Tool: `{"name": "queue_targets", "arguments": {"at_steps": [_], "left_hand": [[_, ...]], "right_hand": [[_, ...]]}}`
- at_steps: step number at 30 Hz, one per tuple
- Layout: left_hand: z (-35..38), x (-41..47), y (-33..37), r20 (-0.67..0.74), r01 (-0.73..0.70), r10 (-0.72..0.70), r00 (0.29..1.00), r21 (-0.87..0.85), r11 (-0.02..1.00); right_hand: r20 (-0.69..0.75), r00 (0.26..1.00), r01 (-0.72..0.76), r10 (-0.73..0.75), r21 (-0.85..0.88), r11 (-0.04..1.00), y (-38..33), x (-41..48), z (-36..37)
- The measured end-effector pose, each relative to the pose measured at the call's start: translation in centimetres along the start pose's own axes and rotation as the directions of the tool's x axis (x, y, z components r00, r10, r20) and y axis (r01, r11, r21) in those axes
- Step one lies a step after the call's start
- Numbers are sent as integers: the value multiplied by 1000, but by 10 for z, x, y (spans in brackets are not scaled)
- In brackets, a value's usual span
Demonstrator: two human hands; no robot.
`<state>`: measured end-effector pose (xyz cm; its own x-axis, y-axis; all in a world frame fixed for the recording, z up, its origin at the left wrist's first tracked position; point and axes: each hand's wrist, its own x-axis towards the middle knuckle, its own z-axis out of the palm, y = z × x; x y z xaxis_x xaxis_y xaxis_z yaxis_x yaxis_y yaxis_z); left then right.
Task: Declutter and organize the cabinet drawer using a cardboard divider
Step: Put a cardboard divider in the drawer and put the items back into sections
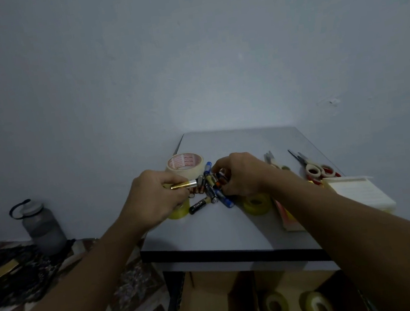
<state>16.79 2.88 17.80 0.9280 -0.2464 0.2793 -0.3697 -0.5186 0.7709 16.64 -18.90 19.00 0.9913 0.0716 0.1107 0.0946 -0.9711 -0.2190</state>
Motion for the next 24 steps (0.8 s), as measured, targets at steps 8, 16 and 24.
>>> {"name": "queue_targets", "arguments": {"at_steps": [8, 16, 24], "left_hand": [[4, -1, -3, -32, -7, 4, 999, -102, 995], [6, 1, -9, -63, -38, 30, 998, -133, 990], [4, 2, -8, -79, -32, 21, 997, -142, 989]], "right_hand": [[8, 1000, -20, 21, -117, 993, -5, 8, 3], [32, 999, 6, -1, -160, 987, -5, 14, 1], [12, 999, 43, -42, -216, 976, -4, 11, 2]]}}
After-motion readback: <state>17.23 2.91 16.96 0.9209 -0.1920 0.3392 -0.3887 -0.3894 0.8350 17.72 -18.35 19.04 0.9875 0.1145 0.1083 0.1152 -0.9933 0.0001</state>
